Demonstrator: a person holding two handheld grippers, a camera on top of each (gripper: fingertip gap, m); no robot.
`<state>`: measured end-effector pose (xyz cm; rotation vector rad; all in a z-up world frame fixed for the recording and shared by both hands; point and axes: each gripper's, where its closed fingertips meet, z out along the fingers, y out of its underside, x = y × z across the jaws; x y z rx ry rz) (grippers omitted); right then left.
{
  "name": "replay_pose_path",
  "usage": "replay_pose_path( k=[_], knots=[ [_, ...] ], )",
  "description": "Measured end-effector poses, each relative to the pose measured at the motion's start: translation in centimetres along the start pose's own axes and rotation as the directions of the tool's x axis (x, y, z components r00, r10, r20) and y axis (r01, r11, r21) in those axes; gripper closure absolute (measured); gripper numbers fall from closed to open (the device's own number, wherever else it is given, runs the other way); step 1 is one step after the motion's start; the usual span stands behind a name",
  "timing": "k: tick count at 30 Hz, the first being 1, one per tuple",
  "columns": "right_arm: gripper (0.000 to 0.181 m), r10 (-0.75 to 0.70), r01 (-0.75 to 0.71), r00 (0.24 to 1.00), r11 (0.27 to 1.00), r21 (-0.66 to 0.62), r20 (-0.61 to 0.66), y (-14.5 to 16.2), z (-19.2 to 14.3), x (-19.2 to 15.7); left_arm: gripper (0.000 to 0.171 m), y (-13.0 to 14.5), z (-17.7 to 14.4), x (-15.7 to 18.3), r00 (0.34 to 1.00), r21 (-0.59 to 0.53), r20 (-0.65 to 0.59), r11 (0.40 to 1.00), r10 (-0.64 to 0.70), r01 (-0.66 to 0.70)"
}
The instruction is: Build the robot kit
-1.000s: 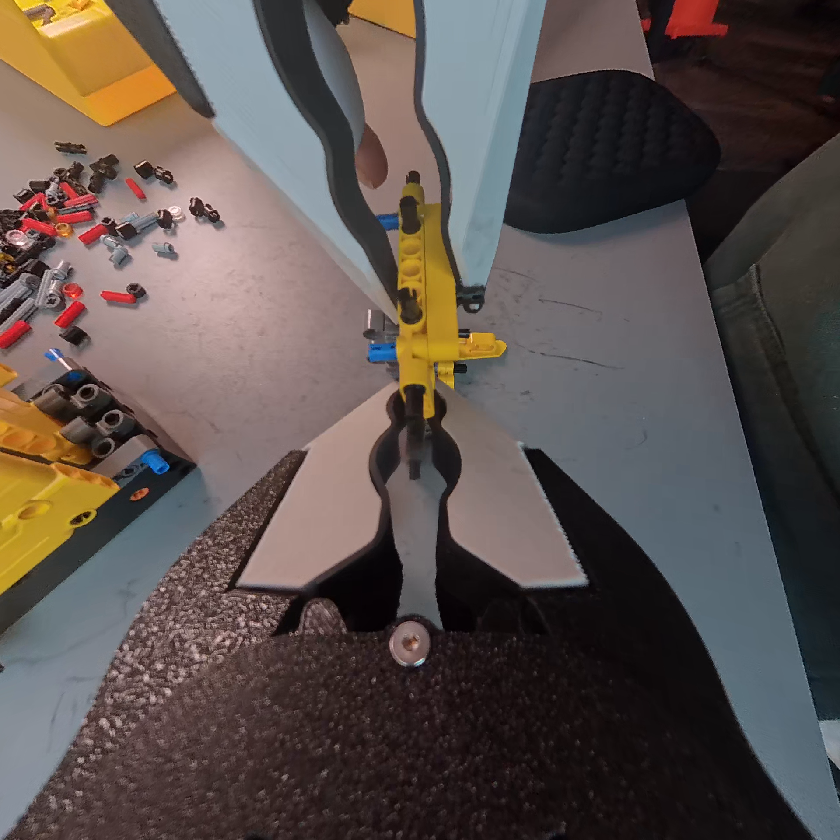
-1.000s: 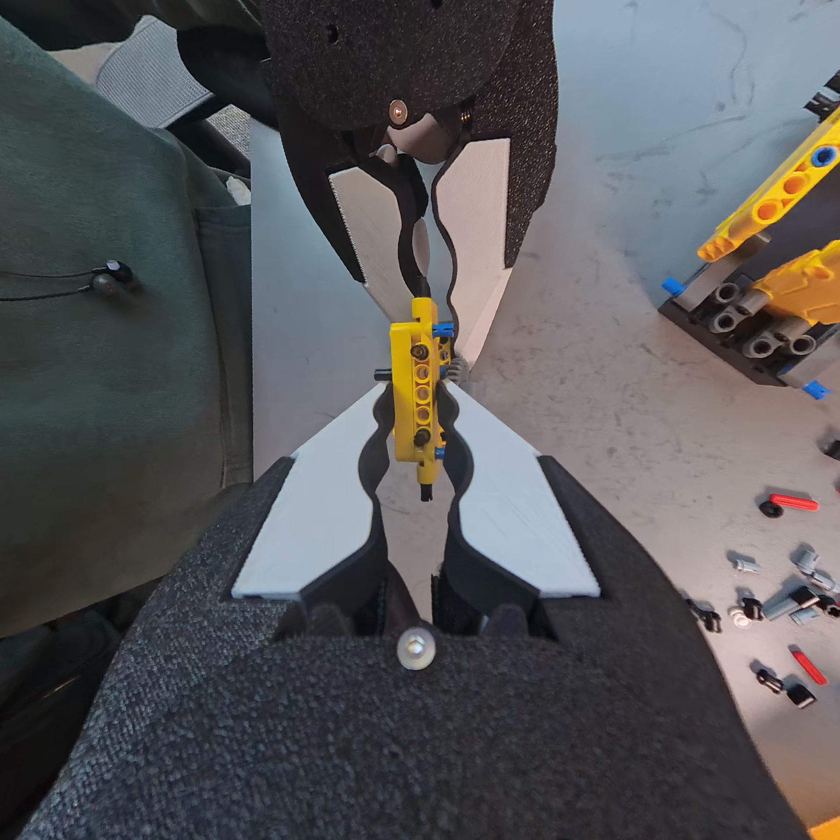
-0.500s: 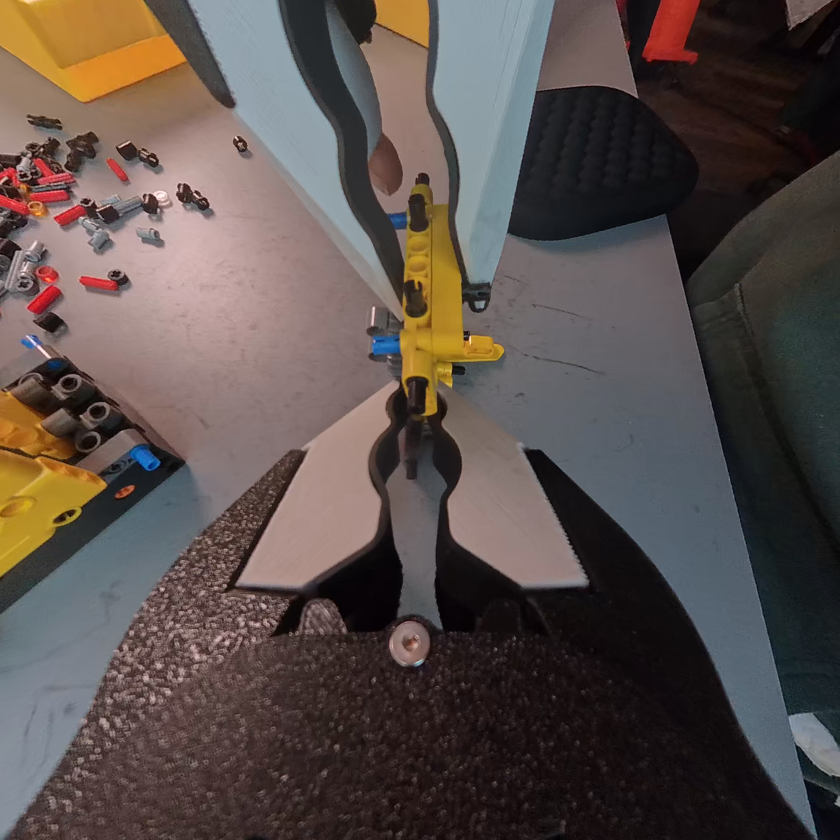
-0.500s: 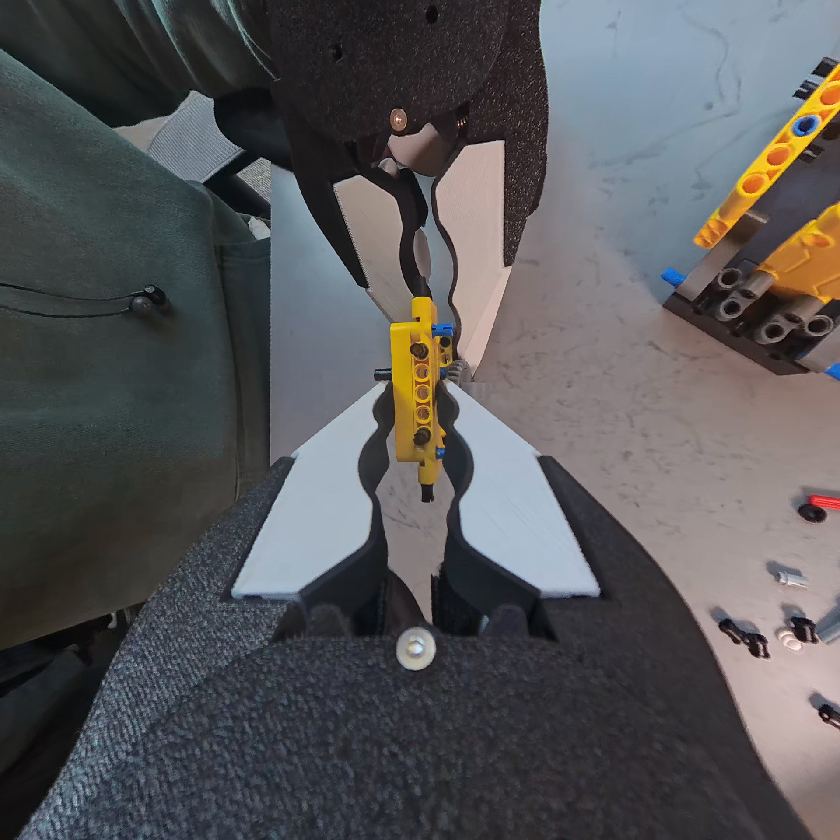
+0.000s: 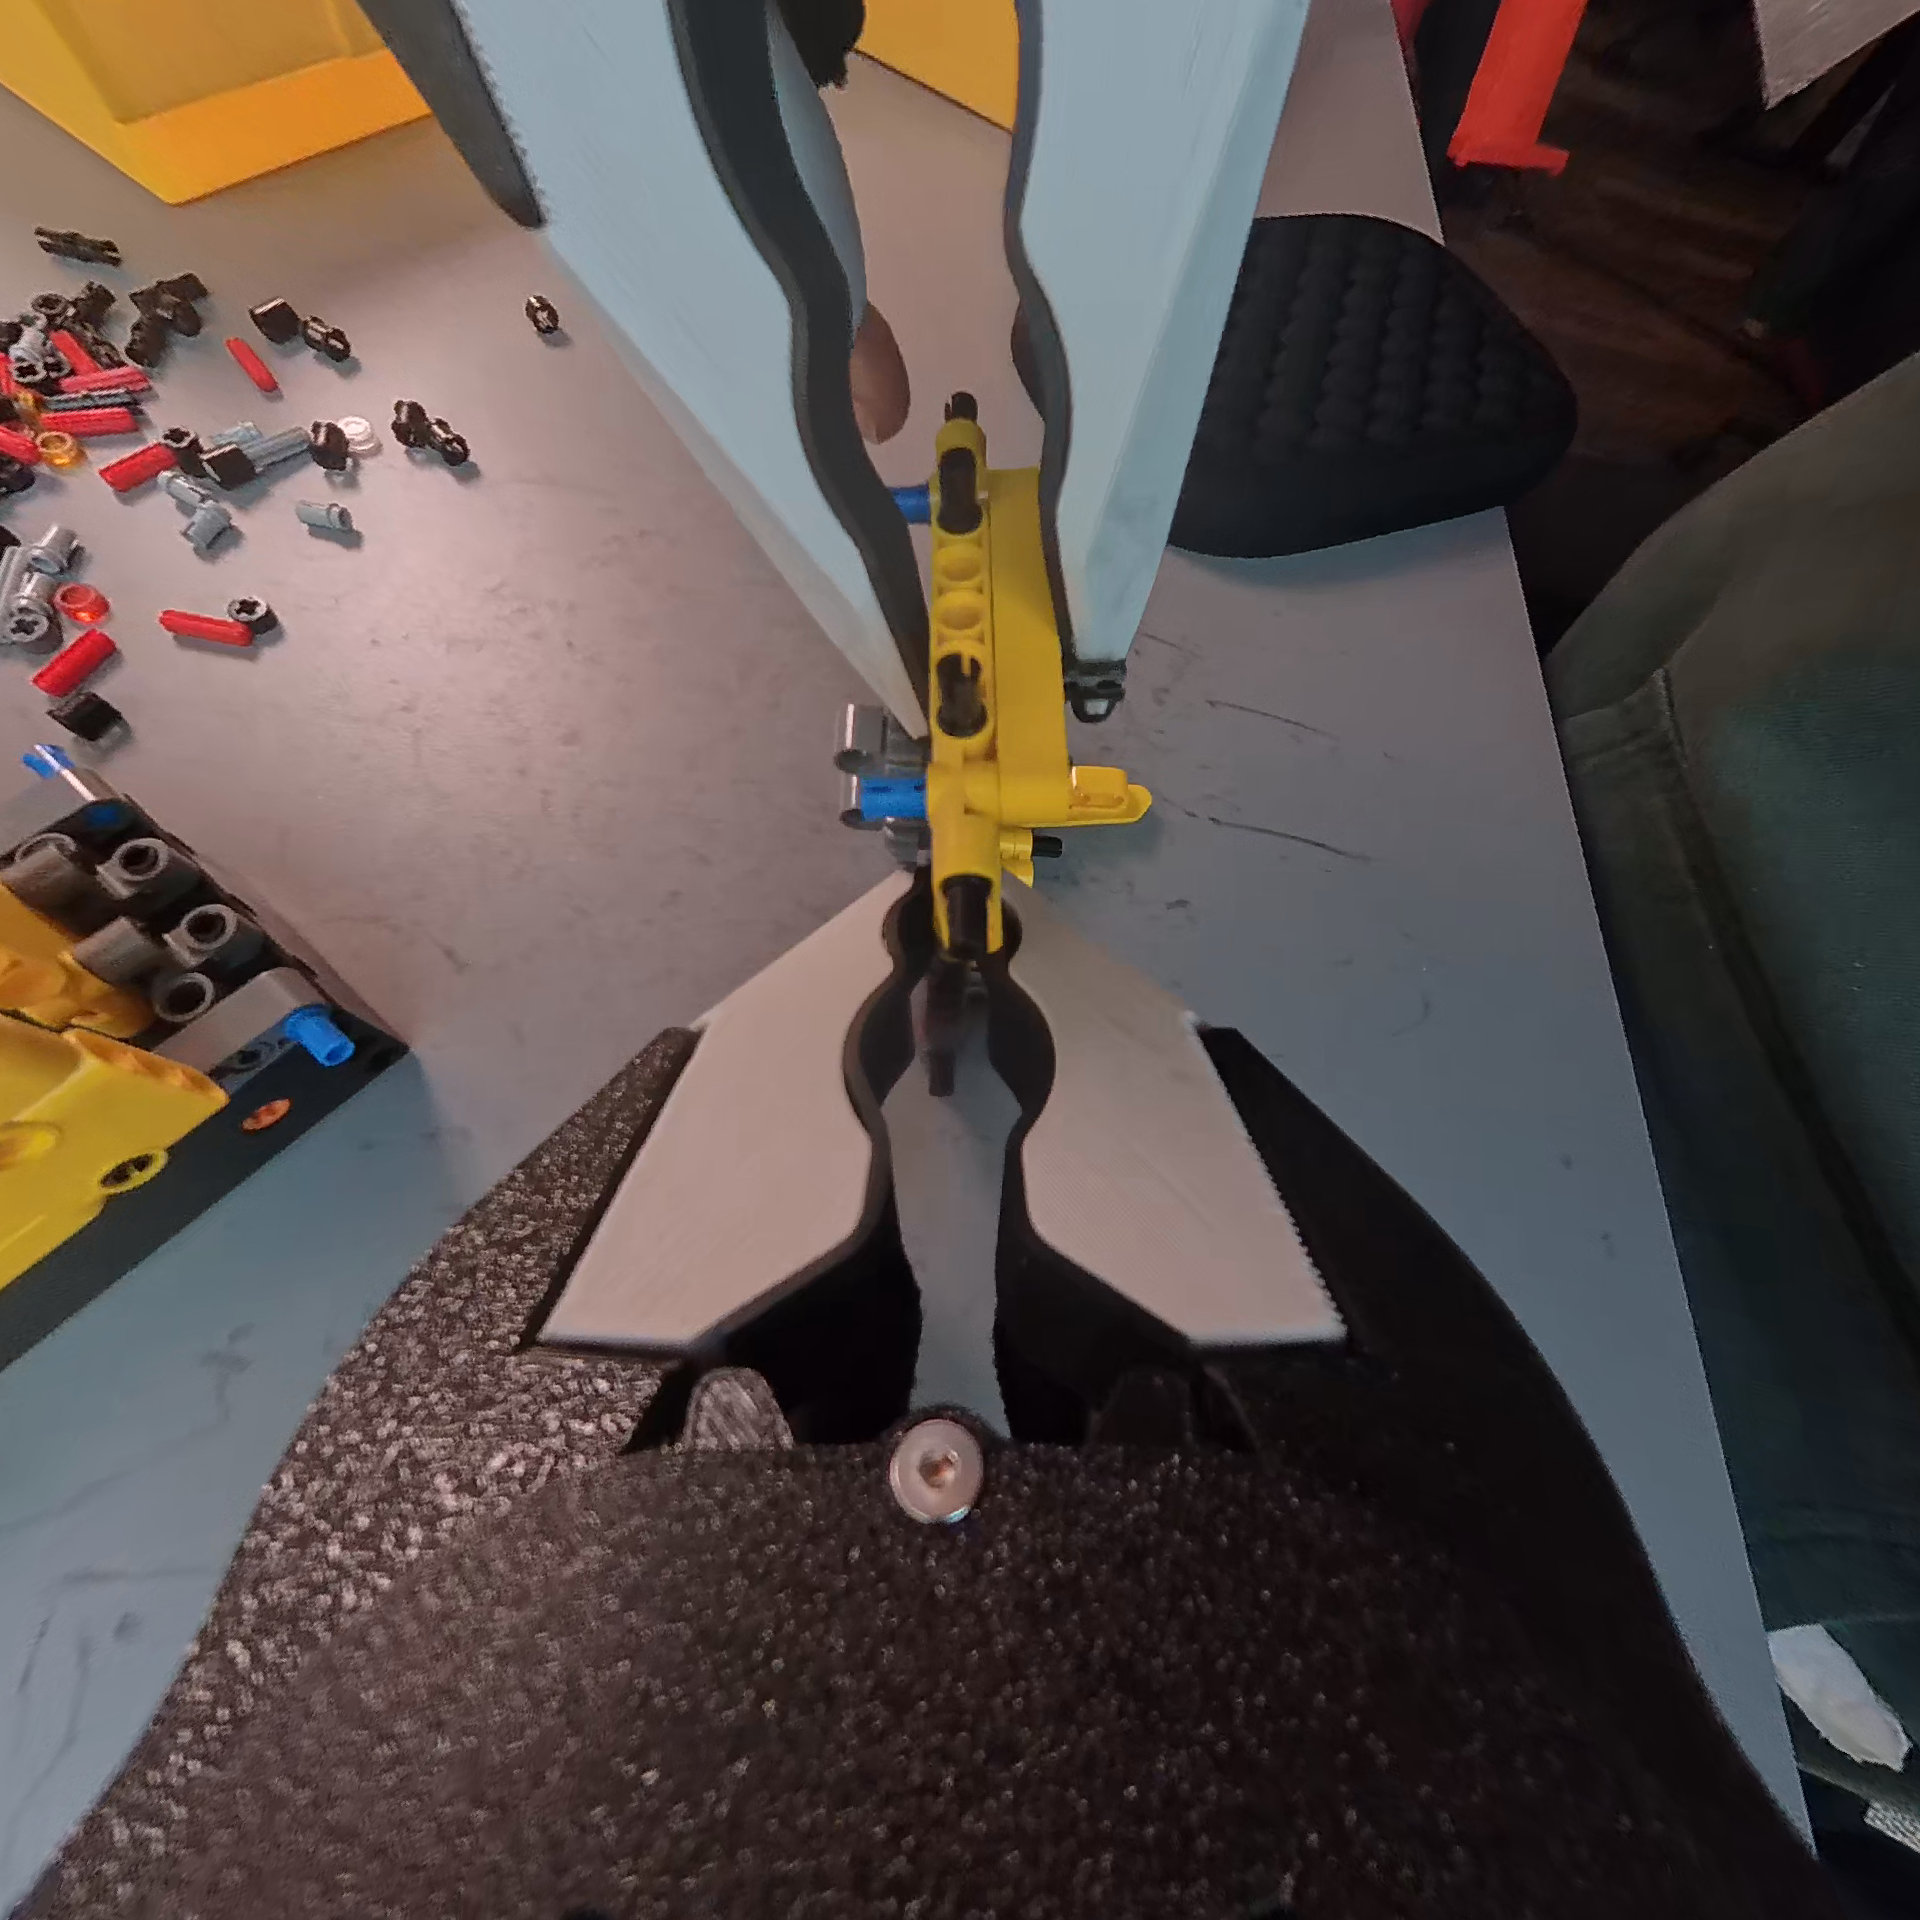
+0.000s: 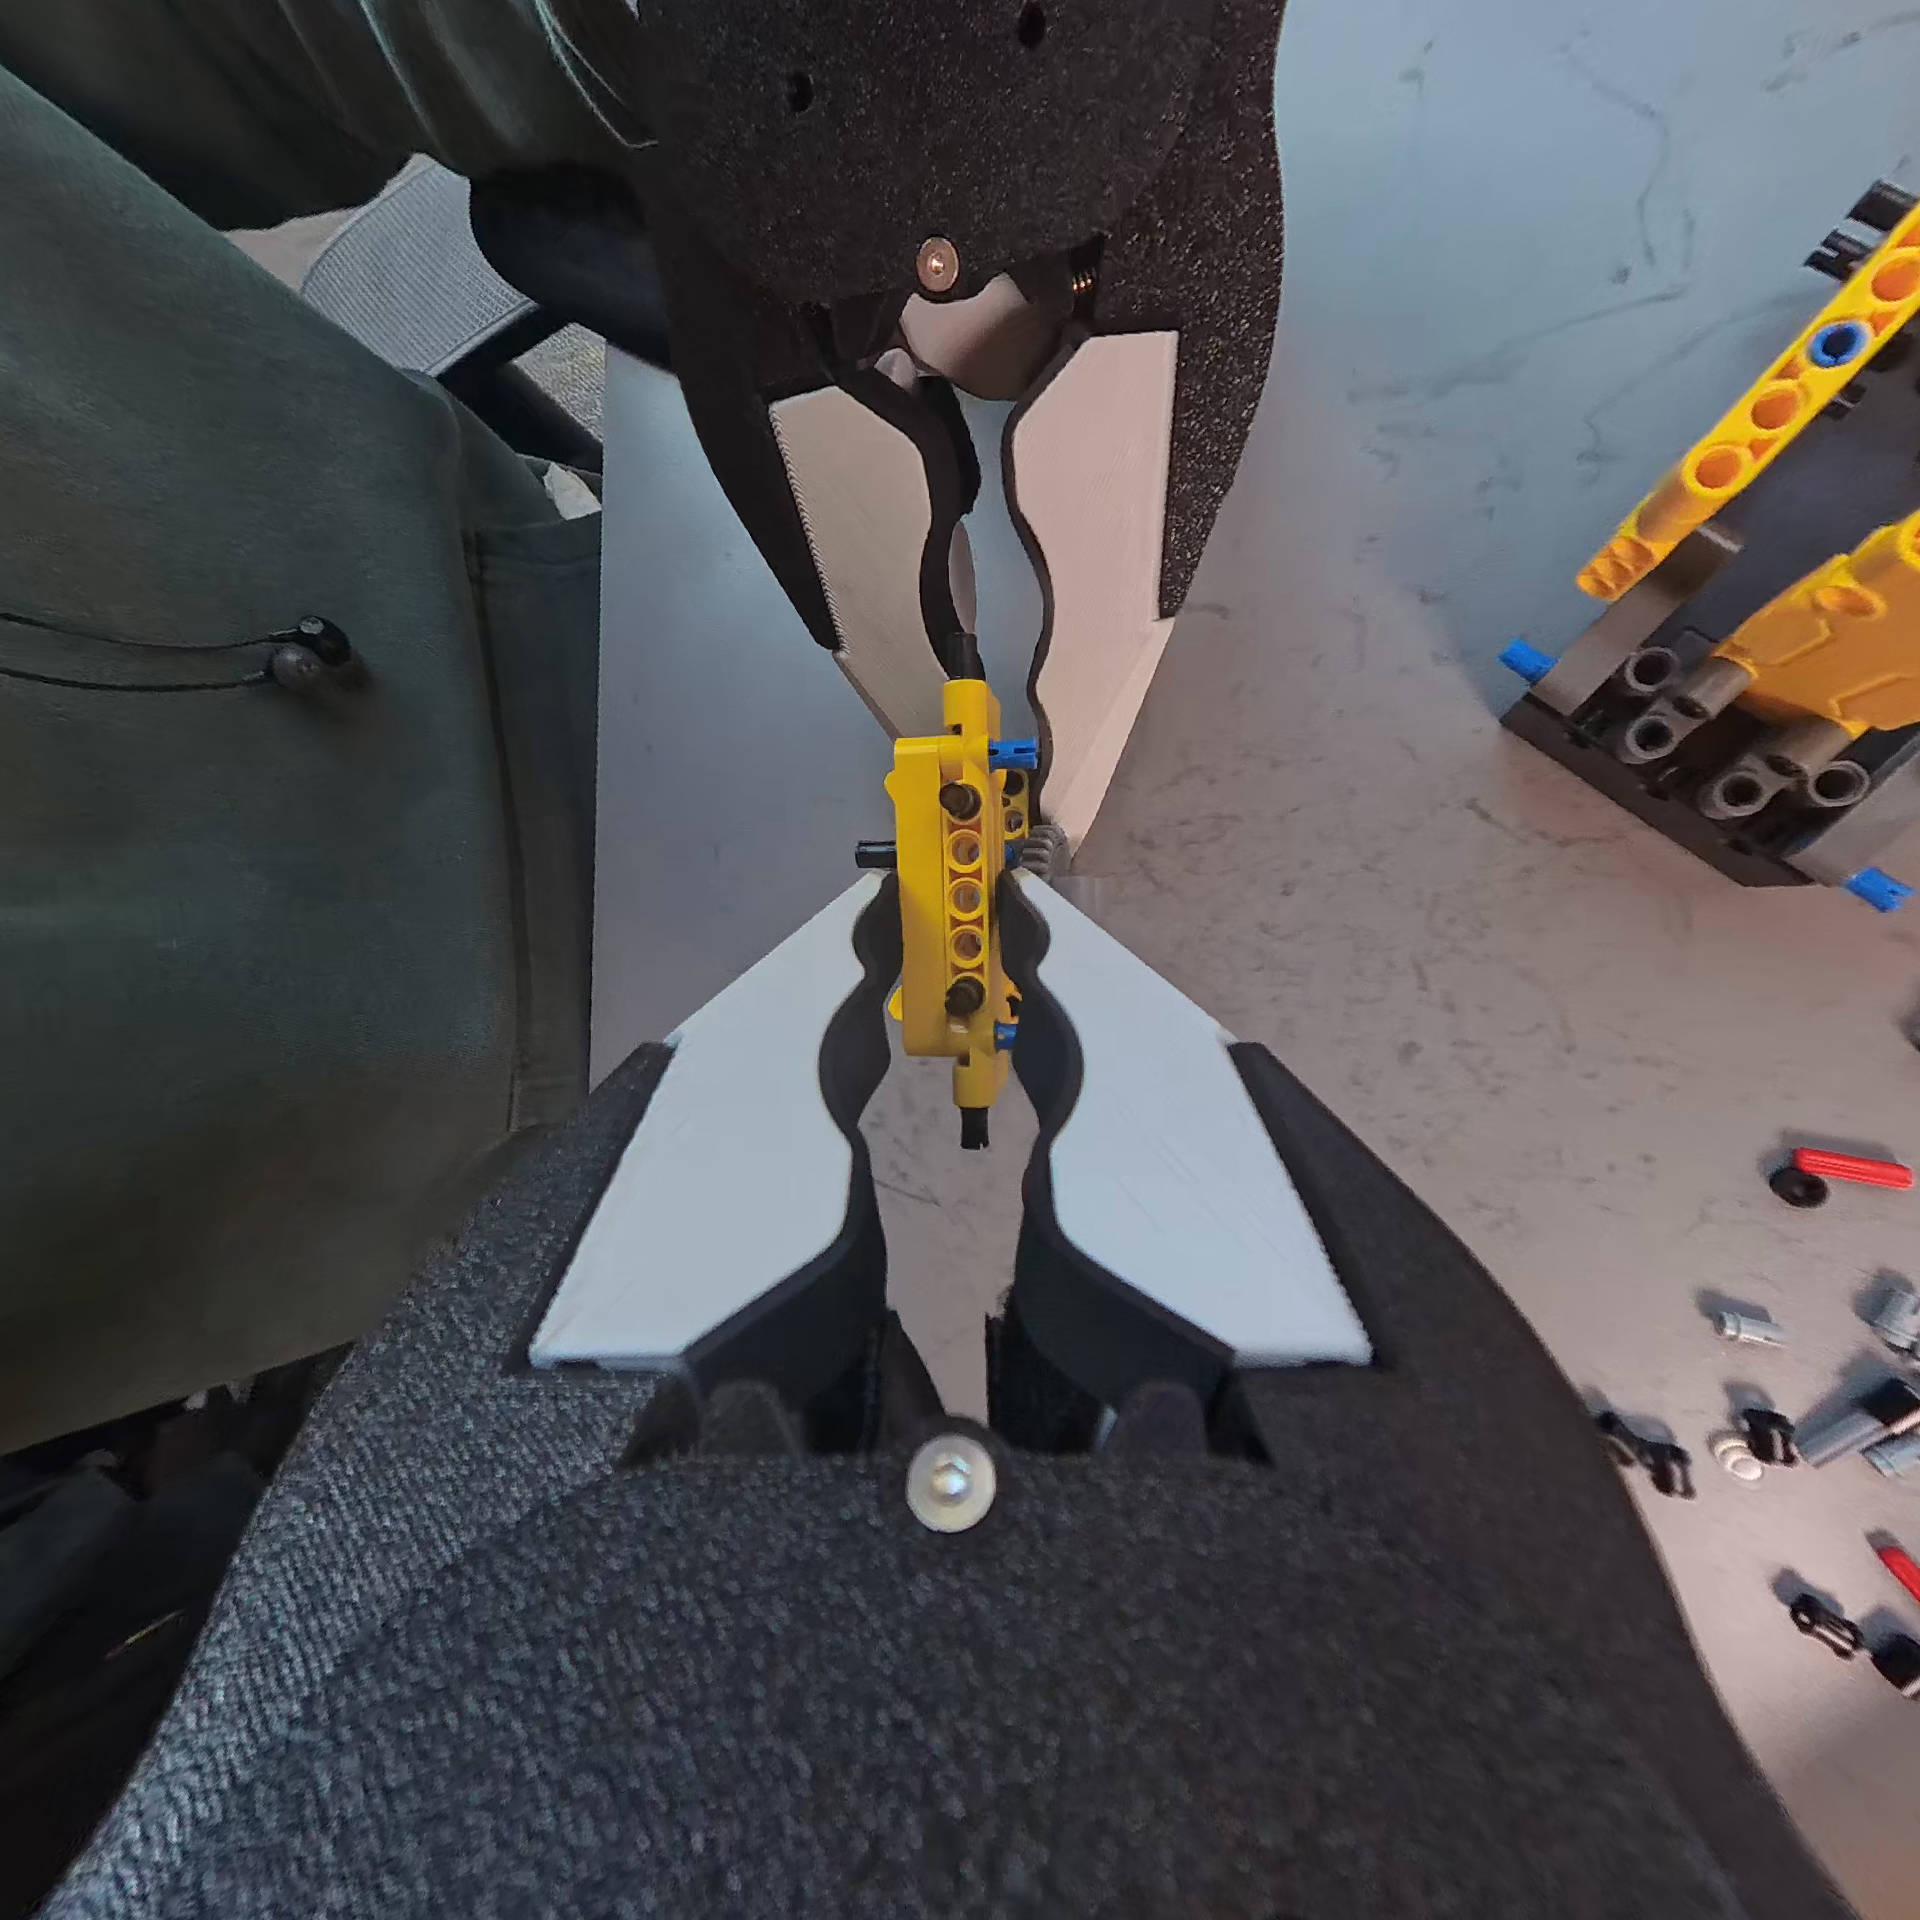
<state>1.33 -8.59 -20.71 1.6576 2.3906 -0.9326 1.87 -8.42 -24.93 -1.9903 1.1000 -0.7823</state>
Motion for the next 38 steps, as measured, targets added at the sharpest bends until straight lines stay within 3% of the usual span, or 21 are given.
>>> replay_pose_path(
  k=[9,16,22,33,38],
  knots=[
    [0.164,-0.037,0.039,0.996,0.999,0.024,-0.079,0.0,0.2,-0.3,0.165,0.0,0.0,0.2,0.999,-0.002,0.02,1.0,0.029,-0.029],
    [0.164,-0.194,0.167,0.961,0.975,-0.143,-0.195,0.2,0.7,-1.0,0.165,0.2,-0.1,0.6,0.988,-0.012,0.069,0.99,0.138,-0.137],
    [0.163,-0.131,0.131,0.972,0.991,-0.011,-0.197,0.1,0.7,-1.3,0.165,0.3,0.0,0.9,0.982,-0.016,0.073,0.985,0.172,-0.171],
    [0.162,-0.196,0.206,0.968,0.977,0.054,-0.155,0.2,0.7,-1.7,0.165,0.2,0.1,1.2,0.977,-0.015,0.071,0.98,0.2,-0.199],
    [0.162,-0.137,0.144,0.984,0.987,0.067,-0.111,0.2,0.6,-1.6,0.165,0.2,0.1,1.2,0.977,-0.013,0.068,0.979,0.203,-0.203]
  ],
)
